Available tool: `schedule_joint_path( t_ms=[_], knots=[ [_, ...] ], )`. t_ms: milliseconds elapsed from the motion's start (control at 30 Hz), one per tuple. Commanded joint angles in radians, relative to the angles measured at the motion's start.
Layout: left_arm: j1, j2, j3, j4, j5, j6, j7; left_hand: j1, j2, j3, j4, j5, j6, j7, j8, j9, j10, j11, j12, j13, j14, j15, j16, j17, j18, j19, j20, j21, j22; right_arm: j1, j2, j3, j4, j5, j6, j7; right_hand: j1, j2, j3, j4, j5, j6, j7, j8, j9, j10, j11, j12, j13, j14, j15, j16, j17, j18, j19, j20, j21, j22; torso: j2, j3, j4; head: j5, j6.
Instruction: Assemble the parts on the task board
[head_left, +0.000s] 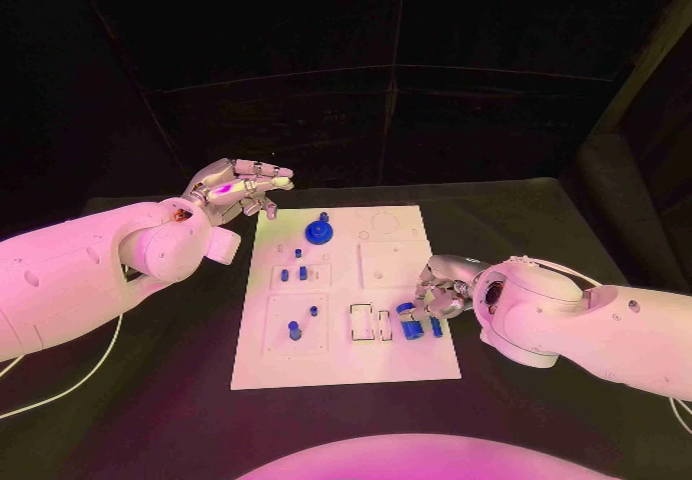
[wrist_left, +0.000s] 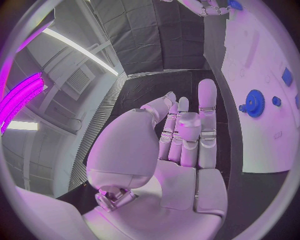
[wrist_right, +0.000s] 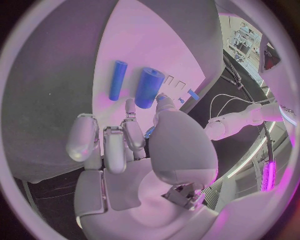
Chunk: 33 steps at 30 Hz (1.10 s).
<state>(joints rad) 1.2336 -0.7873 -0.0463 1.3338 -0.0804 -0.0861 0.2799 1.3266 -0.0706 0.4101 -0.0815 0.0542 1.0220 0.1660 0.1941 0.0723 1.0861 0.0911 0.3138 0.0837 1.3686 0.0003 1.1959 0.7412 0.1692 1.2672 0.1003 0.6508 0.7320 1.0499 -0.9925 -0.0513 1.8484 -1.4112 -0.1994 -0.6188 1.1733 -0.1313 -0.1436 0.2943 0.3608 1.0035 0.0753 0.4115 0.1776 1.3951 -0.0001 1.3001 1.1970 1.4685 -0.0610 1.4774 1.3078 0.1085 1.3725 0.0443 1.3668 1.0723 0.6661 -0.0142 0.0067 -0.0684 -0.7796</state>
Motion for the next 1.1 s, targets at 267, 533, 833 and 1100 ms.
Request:
schedule_joint_path(
  t_ms=[267,533,833,1100],
  knots=[
    [0.001,-0.001,0.0,0.003,-0.002,0.009,-0.003,0.0,0.007,0.002,-0.001,0.001,-0.008,0.0,0.007,-0.001,-0.007,-0.001,0.007,-0.002,0.002,0.002,0.006,0.001,0.013,-0.003,0.001,-0.005,-0.001,-0.024,0.022,0.0,-0.016,-0.015,0.067,-0.021,-0.008,0.014,-0.01,0.0,-0.01,-0.011,0.0,0.015,0.006,-0.004,-0.002,-0.006,-0.002,0.062,-0.008,0.001,0.047,-0.018,0.004,-0.002,0.005,0.001,0.0,-0.001,0.0,0.003,-0.002],
    [0.001,0.0,0.0,0.001,-0.002,0.01,-0.004,0.0,0.006,0.002,0.0,0.001,-0.008,0.0,0.007,-0.001,-0.007,0.0,0.007,-0.002,0.001,0.002,0.006,0.0,0.013,-0.002,0.001,-0.005,-0.001,-0.032,0.027,0.0,-0.021,-0.018,0.061,-0.024,-0.003,0.024,-0.009,-0.001,-0.01,-0.009,-0.002,0.028,0.014,-0.004,-0.003,-0.006,0.0,0.062,-0.009,0.002,0.049,-0.018,0.003,-0.003,0.005,0.002,0.0,-0.0008,-0.0019,0.007,-0.005],
    [0.0,0.0,0.0,-0.003,-0.002,0.011,-0.005,0.0,0.006,0.002,0.0,0.001,-0.008,0.0,0.007,-0.001,-0.007,0.0,0.007,-0.002,0.001,0.002,0.006,0.0,0.013,-0.002,0.001,-0.005,-0.001,-0.034,0.016,0.0,-0.003,-0.015,-0.038,-0.026,0.012,0.067,-0.006,-0.003,0.05,-0.012,-0.011,0.067,0.041,0.001,-0.011,-0.004,0.012,0.065,-0.015,0.007,0.064,-0.019,0.008,-0.009,0.009,0.012,0.0,-0.0003,-0.0014,0.008,-0.004],
    [-0.002,0.002,0.0,-0.005,-0.002,0.012,-0.006,-0.002,0.006,0.001,0.0,0.001,-0.009,0.001,0.007,-0.002,-0.008,0.0,0.007,-0.002,0.001,0.003,0.006,0.0,0.013,-0.002,0.001,-0.005,-0.001,-0.033,-0.012,0.001,0.058,0.074,-0.132,-0.01,0.03,0.086,-0.011,-0.004,0.117,-0.01,-0.019,0.097,0.066,0.015,-0.019,0.008,0.033,0.07,-0.022,0.019,0.09,-0.023,0.019,-0.015,0.02,0.036,-0.001,-0.0031,-0.0012,0.007,-0.003]
  ],
)
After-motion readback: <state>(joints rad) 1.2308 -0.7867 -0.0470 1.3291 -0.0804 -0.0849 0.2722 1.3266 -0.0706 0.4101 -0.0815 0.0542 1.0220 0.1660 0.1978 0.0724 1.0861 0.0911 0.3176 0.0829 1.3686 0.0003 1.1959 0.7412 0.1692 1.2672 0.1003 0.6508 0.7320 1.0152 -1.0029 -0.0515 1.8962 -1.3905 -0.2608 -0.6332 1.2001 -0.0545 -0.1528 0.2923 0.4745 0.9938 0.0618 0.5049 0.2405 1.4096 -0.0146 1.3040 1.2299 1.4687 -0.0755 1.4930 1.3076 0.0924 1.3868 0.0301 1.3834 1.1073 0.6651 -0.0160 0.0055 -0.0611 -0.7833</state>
